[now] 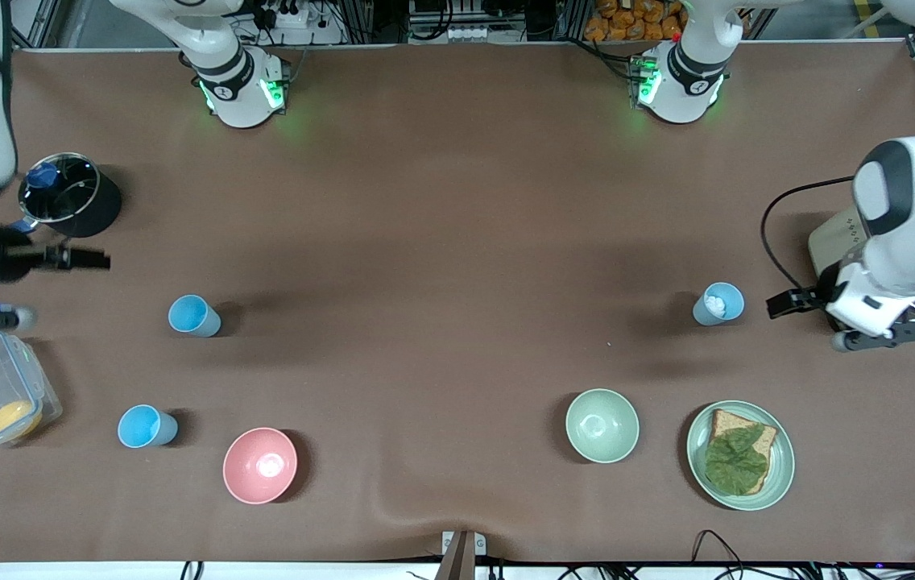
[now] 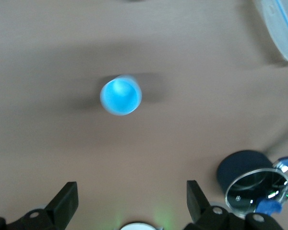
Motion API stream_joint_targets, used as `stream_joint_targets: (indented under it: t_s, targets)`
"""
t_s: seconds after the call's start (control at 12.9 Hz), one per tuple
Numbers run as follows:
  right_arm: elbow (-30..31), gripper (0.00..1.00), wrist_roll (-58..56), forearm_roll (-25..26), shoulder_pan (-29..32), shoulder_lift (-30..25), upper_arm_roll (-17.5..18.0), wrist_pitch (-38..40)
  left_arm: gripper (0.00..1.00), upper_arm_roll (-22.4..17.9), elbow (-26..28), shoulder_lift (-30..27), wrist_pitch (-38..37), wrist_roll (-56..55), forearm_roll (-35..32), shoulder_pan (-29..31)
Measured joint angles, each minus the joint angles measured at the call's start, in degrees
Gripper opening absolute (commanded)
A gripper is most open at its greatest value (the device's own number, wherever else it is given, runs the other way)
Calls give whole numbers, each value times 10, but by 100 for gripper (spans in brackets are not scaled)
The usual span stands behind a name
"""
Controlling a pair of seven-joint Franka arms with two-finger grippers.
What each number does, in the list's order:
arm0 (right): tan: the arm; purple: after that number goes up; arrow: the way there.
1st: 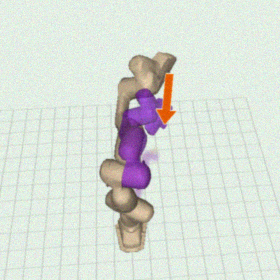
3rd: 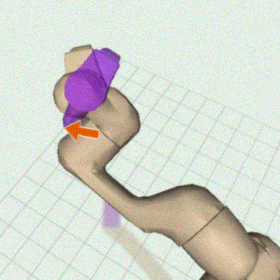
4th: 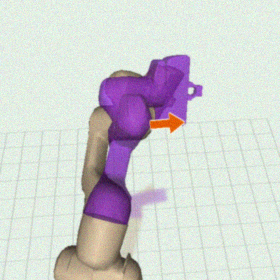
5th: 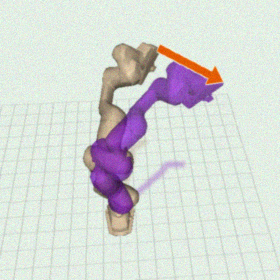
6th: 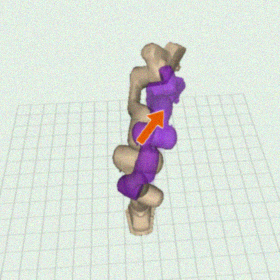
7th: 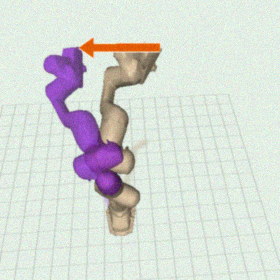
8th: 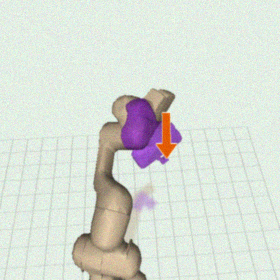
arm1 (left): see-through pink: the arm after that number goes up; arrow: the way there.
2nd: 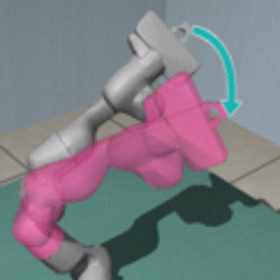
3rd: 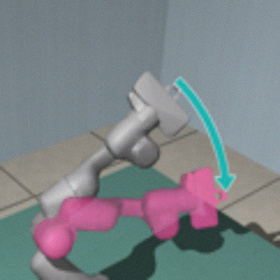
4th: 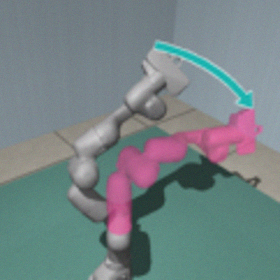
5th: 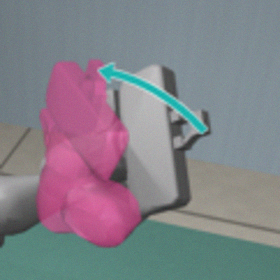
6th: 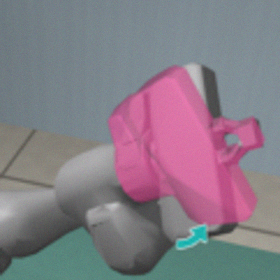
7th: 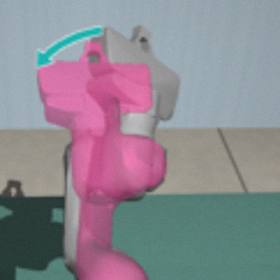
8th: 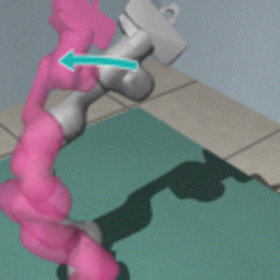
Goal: Stack blue cups with both arms
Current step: 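Reach the left gripper and the right gripper toward two blue cups, then close the left gripper and the right gripper around the blue cups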
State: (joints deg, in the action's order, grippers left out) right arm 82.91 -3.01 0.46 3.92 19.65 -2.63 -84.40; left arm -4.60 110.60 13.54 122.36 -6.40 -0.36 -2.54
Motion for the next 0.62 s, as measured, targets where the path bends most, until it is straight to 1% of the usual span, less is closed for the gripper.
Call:
stream_joint_targets:
  t_s: [0.16,0.23,0.39,0.47,0.54,0.62]
  targets:
    - [0,100,-3,20,9,24,-1,-24,100,1,60,-1,62,0,0,0]
    - [0,100,-3,20,10,29,-1,-45,100,2,87,-1,91,0,0,-1]
    - [2,100,-2,20,14,44,-1,-102,100,3,124,-1,119,0,0,-1]
    - [3,100,-2,16,16,56,-1,-122,100,5,133,1,125,0,0,-2]
    - [3,100,-2,9,16,70,-1,-130,94,6,136,4,127,0,0,-3]
    - [4,100,-2,0,18,88,-1,-135,82,8,138,7,128,0,0,-4]
